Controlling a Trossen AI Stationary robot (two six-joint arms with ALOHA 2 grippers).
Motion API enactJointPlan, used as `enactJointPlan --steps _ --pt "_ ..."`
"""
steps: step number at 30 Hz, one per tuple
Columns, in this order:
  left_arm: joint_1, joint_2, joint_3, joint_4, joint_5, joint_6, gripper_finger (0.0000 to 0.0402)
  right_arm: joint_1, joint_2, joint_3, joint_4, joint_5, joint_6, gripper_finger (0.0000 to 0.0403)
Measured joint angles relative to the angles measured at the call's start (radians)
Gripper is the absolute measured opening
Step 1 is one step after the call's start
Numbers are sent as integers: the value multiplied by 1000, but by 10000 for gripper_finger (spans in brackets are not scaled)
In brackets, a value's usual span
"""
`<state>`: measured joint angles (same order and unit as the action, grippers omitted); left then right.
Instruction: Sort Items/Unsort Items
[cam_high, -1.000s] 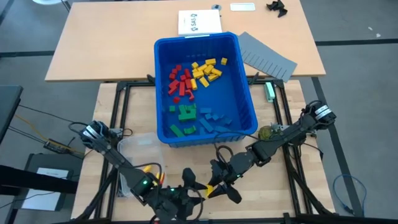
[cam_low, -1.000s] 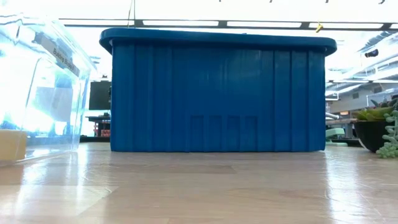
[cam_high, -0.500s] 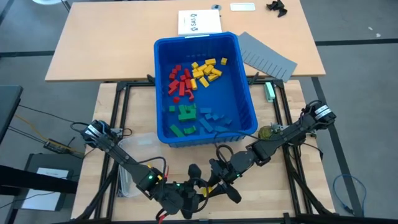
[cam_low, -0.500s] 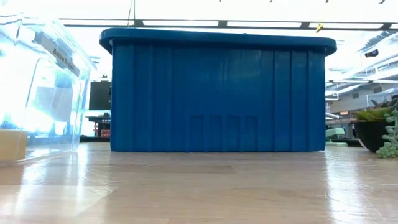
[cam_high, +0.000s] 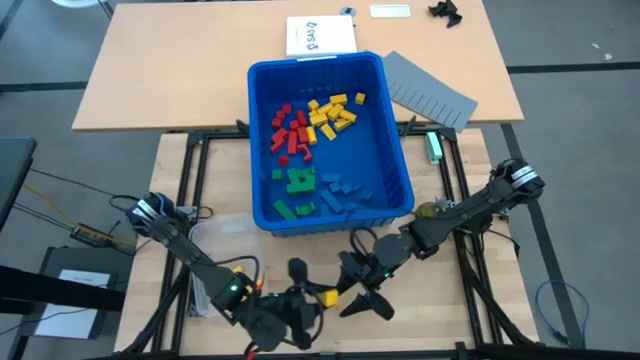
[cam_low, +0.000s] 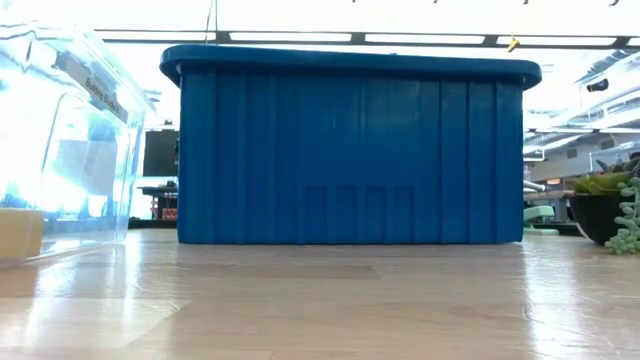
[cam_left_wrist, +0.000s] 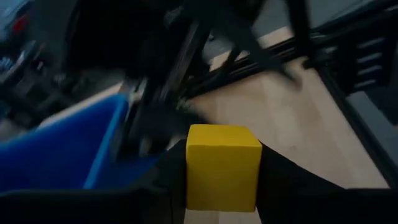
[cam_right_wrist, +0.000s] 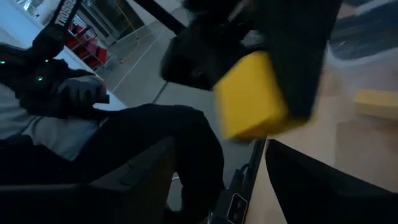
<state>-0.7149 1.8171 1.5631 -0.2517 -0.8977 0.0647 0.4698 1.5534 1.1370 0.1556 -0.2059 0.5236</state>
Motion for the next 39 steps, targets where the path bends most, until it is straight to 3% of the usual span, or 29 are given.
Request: enactJointPlan --steps 6,11,16,21,26,30,35,39 --pt "-48 -103 0 -298 -73 -353 140 1 -101 0 -118 108 -61 243" --pt "-66 -174 0 -652 -54 -747 140 2 -161 0 -160 237 -120 242" --pt "-66 -184 -2 -1027 120 -1121 140 -3 -170 0 -175 321 -164 241" --pt "-63 -180 -24 -1293 320 -1371 140 -14 -149 0 -197 343 -186 240" --pt "-62 -184 -93 -1306 417 -1430 153 -33 -131 0 -238 345 -185 238" --pt "-63 -185 -146 -1292 440 -1446 193 -40 -131 0 -244 344 -185 237" --pt "-61 -185 -126 -1283 397 -1442 241 -63 -134 0 -202 345 -221 238" --pt "-61 -186 -96 -1285 329 -1401 254 -107 -134 0 -199 346 -342 236"
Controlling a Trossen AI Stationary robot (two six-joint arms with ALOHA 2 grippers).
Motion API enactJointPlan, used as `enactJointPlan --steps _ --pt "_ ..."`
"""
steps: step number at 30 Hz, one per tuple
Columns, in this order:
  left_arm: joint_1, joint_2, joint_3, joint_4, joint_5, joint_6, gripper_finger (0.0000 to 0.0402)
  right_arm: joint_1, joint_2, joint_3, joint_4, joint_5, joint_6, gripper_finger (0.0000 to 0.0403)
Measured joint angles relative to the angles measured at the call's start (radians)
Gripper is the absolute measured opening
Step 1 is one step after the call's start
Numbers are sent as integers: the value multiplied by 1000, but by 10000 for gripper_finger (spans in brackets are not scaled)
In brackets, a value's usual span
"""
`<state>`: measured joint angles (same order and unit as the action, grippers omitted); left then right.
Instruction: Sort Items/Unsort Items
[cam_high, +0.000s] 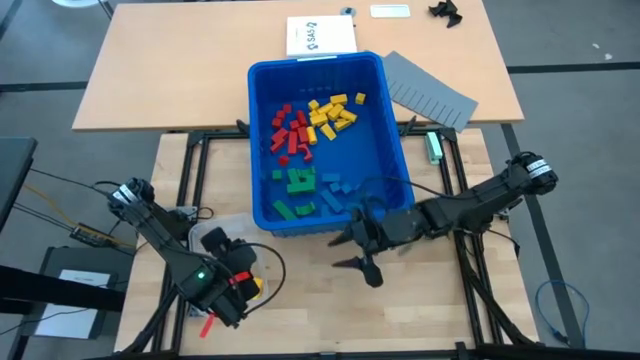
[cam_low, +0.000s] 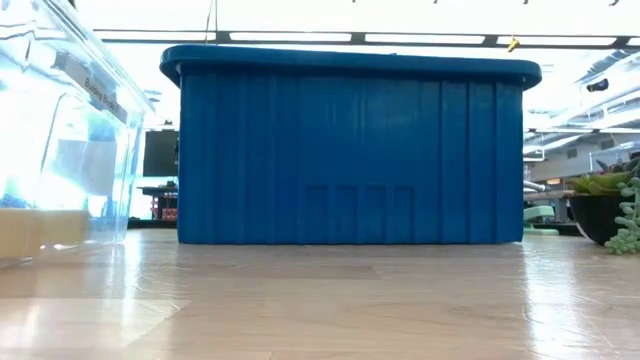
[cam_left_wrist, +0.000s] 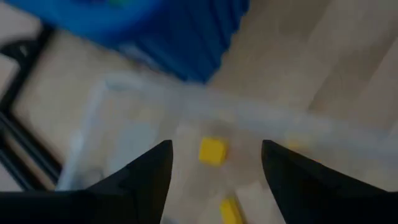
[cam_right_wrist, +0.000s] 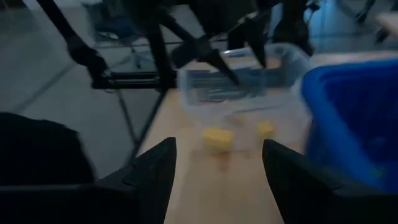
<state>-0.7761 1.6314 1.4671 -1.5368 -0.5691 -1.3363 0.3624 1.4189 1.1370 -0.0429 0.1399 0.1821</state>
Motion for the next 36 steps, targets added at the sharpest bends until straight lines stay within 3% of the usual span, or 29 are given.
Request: enactJointPlan --steps 5,10,12,16,19,23,29,32,36 --pt "-1 0 2 -1 -180 76 252 -65 0 0 10 32 -152 236" --pt "4 0 2 -5 -366 222 248 -144 1 0 140 197 -348 231" --pt "5 0 3 10 -383 242 248 -184 2 0 232 252 -429 230" --pt "5 0 3 56 -390 233 248 -289 2 0 328 260 -618 228" --pt "5 0 3 59 -400 231 248 -388 2 0 330 259 -618 229" --pt "6 0 3 78 -405 231 248 -511 2 0 248 247 -540 228" --pt "22 0 3 77 -458 232 248 -710 58 42 158 105 -480 227" --pt "36 0 3 74 -489 232 248 -783 170 186 -14 62 -421 225" --pt "58 0 3 72 -500 258 248 -847 366 439 -321 43 -487 225"
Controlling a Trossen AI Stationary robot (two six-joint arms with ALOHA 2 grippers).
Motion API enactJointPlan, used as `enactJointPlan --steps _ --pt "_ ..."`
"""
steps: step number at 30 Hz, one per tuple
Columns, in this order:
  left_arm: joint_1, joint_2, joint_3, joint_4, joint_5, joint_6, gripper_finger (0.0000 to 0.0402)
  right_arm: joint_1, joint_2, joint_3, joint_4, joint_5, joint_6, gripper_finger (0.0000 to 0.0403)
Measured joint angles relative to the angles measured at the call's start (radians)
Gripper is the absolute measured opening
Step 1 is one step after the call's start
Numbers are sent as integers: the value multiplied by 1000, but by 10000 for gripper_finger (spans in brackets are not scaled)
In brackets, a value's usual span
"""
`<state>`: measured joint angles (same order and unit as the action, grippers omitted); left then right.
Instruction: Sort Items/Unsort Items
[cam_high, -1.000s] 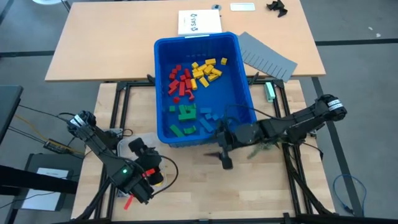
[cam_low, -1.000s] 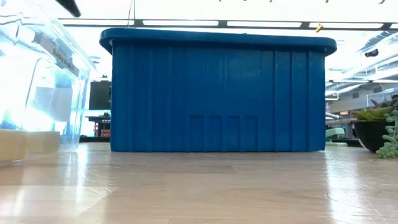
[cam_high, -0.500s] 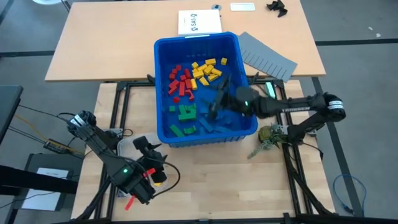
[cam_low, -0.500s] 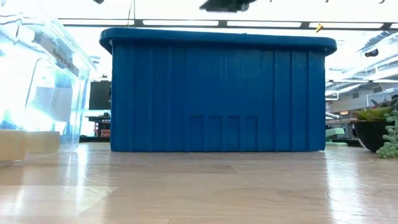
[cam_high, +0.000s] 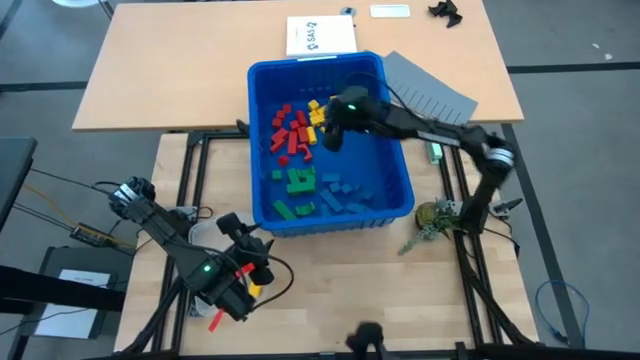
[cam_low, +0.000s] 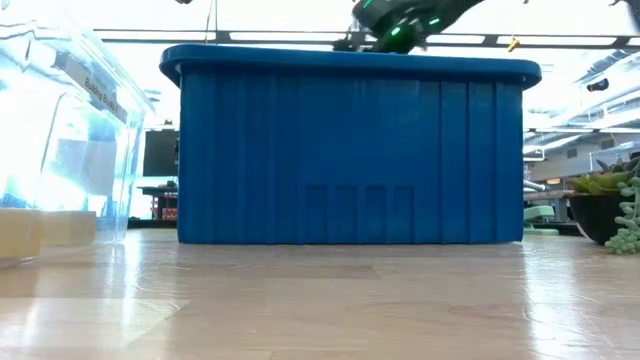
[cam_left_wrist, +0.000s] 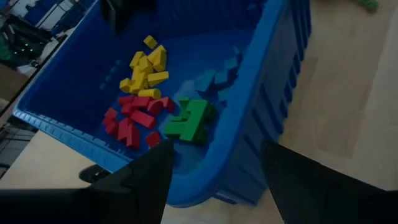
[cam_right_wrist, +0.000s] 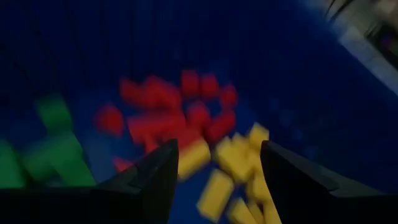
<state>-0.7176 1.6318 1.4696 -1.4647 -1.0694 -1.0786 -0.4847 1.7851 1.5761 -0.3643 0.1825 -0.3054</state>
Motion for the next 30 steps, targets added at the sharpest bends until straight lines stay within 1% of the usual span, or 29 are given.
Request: enactJointPlan --steps 3,5,7,10,16,21,24,27,29,30 --pt "9 0 0 0 1 16 248 -49 136 166 -197 4 -85 223" --pt "12 0 0 -1 2 29 248 -84 204 248 -302 6 -161 221" --pt "12 0 0 -11 3 30 248 -113 261 299 -402 13 -239 219" --pt "11 0 0 -20 5 28 248 -152 313 311 -472 9 -345 217" --pt "11 0 0 -16 5 28 248 -209 397 314 -456 -2 -508 217" --pt "11 0 0 -3 5 27 248 -225 469 314 -374 4 -588 215" --pt "11 0 0 1 7 27 248 -225 514 314 -322 23 -597 215" --pt "11 0 0 7 8 27 248 -224 530 318 -326 32 -605 211" --pt "11 0 0 6 8 27 248 -224 530 318 -341 27 -601 196" --pt "11 0 0 8 8 27 248 -223 529 318 -343 20 -591 182"
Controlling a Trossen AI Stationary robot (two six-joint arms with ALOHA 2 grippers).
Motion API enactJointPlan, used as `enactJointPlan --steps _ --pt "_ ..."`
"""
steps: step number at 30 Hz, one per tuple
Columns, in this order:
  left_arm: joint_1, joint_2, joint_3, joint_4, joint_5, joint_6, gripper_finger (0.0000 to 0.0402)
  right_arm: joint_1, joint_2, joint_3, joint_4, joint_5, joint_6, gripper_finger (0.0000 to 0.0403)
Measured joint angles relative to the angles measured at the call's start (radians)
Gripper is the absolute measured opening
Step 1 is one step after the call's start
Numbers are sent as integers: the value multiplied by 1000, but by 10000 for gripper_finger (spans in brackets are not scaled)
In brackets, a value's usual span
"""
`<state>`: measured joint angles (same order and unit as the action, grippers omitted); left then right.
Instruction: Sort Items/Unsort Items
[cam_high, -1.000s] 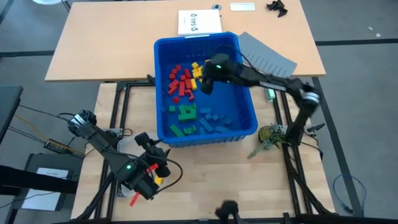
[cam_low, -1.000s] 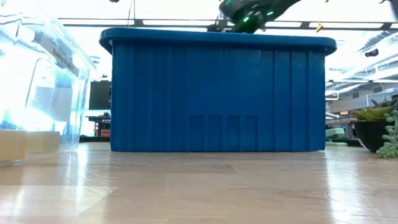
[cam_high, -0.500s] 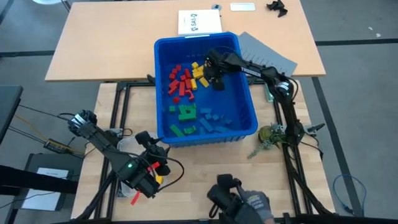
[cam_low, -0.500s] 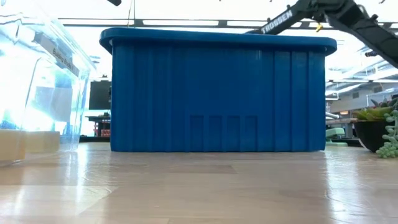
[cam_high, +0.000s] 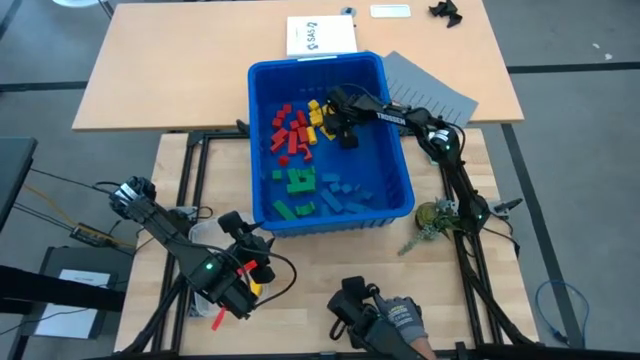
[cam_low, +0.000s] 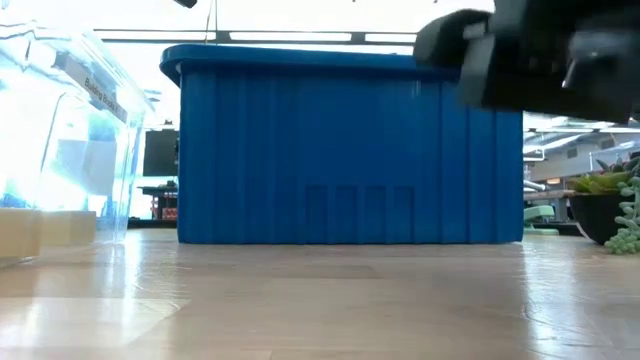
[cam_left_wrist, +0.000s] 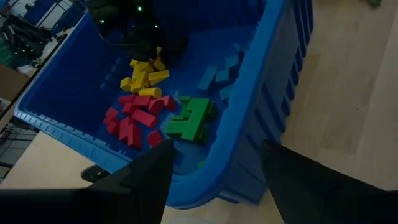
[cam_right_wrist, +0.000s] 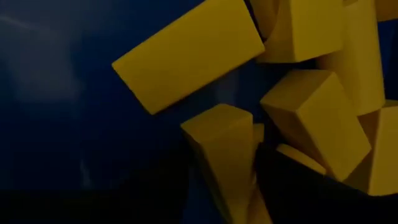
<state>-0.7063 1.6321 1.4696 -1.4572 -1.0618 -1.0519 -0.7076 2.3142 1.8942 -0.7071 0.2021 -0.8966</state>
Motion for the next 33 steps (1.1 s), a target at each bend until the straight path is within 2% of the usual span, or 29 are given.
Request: enactJointPlan --steps 6,16,23,26,33 --pt "0 0 0 1 0 0 248 5 -53 -6 -24 -43 49 58" --pt "9 0 0 1 -6 3 248 73 -272 -6 -93 -253 224 55" --pt "19 0 5 41 -3 -7 248 220 -400 -5 -102 -464 400 55" --pt "13 1 66 10 -14 -29 248 318 -427 -5 -90 -514 452 55" --pt "-11 0 298 -117 -104 -26 248 543 -433 -6 14 -493 535 58"
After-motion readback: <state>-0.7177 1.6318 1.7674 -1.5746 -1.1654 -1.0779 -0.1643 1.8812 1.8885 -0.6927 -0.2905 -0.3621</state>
